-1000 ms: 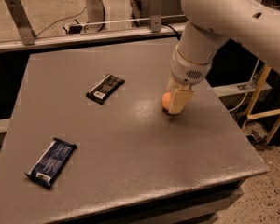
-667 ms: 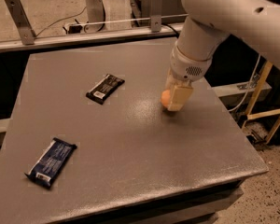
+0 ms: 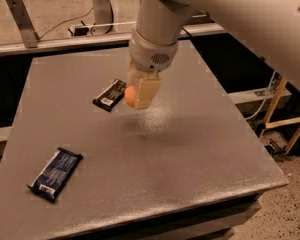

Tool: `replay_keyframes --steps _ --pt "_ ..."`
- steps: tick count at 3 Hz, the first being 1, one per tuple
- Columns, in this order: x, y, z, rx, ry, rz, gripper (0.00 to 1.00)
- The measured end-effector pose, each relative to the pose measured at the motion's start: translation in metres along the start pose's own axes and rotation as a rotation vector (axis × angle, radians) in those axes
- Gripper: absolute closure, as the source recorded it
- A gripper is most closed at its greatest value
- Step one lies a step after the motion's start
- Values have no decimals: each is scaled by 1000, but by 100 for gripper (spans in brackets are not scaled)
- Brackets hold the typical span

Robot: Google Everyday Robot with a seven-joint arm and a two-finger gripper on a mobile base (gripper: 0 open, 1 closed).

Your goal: Move orange near rxbar blueberry

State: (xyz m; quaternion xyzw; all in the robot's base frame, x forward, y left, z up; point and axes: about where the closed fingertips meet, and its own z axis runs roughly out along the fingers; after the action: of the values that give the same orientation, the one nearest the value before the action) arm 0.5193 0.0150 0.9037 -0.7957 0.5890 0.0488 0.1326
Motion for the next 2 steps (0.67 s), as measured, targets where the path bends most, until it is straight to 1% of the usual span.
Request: replay_keyframes --steps 1,2 --pt "-18 -1 3 -7 -16 -39 100" --pt "-18 -1 3 -7 -16 -39 100"
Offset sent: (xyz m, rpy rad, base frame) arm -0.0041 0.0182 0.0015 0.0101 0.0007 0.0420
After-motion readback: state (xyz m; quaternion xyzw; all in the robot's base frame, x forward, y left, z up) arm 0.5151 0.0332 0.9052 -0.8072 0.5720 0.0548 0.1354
